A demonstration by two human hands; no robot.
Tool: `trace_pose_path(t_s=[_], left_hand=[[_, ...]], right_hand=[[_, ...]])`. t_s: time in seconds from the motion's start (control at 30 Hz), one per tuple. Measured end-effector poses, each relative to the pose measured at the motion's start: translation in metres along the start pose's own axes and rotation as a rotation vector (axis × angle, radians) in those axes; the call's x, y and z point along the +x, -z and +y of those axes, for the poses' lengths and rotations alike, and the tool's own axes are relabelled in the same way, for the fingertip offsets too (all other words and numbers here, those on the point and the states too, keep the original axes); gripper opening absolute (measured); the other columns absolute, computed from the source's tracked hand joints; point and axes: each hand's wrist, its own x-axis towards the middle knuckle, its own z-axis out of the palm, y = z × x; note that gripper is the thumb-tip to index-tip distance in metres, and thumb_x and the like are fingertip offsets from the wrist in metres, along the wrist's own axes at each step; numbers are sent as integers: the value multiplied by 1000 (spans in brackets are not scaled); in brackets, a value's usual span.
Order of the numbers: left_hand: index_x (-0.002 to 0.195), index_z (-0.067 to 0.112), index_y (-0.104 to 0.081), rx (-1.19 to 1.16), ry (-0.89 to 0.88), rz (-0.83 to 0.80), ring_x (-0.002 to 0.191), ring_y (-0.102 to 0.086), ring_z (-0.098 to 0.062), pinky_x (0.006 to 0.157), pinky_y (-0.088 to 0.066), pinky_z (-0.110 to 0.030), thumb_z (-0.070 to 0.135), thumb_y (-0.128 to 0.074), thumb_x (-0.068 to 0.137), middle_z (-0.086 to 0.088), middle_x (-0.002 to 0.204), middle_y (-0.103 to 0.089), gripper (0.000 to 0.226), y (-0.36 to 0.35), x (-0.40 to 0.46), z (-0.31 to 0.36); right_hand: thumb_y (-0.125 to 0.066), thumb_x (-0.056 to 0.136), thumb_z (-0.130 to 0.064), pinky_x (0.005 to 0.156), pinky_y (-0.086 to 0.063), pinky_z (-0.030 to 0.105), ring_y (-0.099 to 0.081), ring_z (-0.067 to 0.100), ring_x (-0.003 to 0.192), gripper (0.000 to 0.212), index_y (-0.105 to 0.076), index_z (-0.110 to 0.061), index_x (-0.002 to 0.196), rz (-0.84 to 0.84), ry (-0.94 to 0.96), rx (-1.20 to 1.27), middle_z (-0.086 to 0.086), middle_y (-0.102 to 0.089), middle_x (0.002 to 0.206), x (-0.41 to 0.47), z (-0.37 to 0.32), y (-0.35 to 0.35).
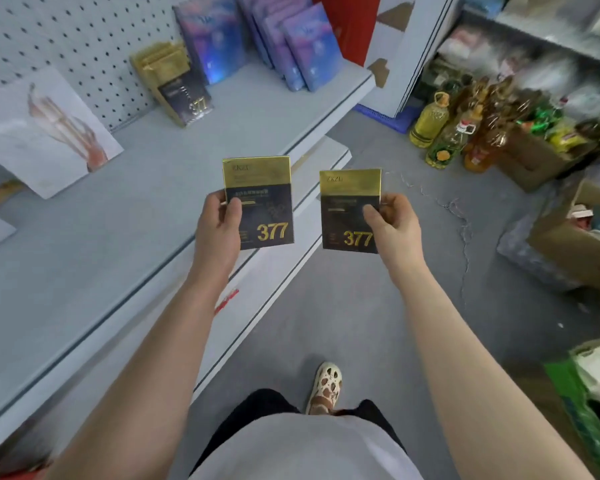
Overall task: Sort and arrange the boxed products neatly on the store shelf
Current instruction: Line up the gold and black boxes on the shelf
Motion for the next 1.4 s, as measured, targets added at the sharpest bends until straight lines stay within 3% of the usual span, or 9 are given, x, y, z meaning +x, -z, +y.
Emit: trace_pose_path(t_s=[0.3,0.47,0.6,0.7,0.77,0.9,1.1,1.27,1.4], left_hand=[[111,26,-49,-22,71,214,81,-64,6,61,-50,-12,31,-42,102,16,96,-62,13,-57,89,15],[111,26,-48,-80,119,366,98,-64,-13,82,-52,-30,31,-41,102,11,100,-62,13,-59,148,12],[109,26,-48,-104,141,460,97,-64,-16,87,-54,-39,30,-41,102,11,99,-61,11,-49,185,13],[111,24,-48,-129,157,548,99,-63,-22,92,-53,-51,27,-41,102,5,103,-61,12,-37,202,13],[111,25,-49,-134,182,619,99,-63,-22,92,-52,-53,27,-41,101,5,104,-62,12,-28,207,10],[109,26,-50,-101,233,779,90,-64,-13,79,-55,-36,28,-42,101,12,98,-62,11,-15,208,1],[107,23,-51,-142,299,977,71,-62,10,58,-49,-12,22,-43,102,12,95,-63,10,-31,205,2],[114,21,-50,-116,349,963,76,-65,7,61,-51,-14,24,-40,104,12,97,-64,15,-50,213,6],[117,23,-48,-102,349,922,82,-67,2,69,-56,-20,26,-39,104,10,100,-64,16,-57,220,12]], right_hand=[[-62,81,-37,80,-59,40,-71,16,90,23,-57,-33,104,-258,89,-16,-5,-73,95,166,-34,-17],[-63,88,-17,60,-49,14,-65,2,72,40,-50,-37,120,-398,257,2,-9,-68,97,238,-57,-65],[-65,92,-12,71,-51,14,-66,4,73,75,-26,-42,148,-544,373,-62,-13,-61,109,282,-86,-112],[-63,91,-3,84,-55,24,-63,15,106,72,-31,-33,148,-700,463,-118,0,-57,124,310,-110,-150],[-64,89,-1,87,-57,32,-63,28,105,65,-37,-32,140,-803,506,-160,4,-55,124,326,-125,-179],[-68,88,-6,85,-56,40,-67,22,91,52,-45,-28,129,-967,545,-220,7,-64,104,351,-141,-248],[-67,90,-9,79,-53,27,-67,14,88,45,-45,-32,121,-1220,560,-209,-13,-66,91,376,-142,-321],[-69,88,-8,85,-57,34,-66,11,89,50,-42,-45,108,-1180,699,-313,-11,-60,103,386,-140,-353],[-70,87,-9,89,-55,31,-62,12,94,44,-46,-27,118,-1155,784,-371,-2,-57,115,383,-140,-362]])
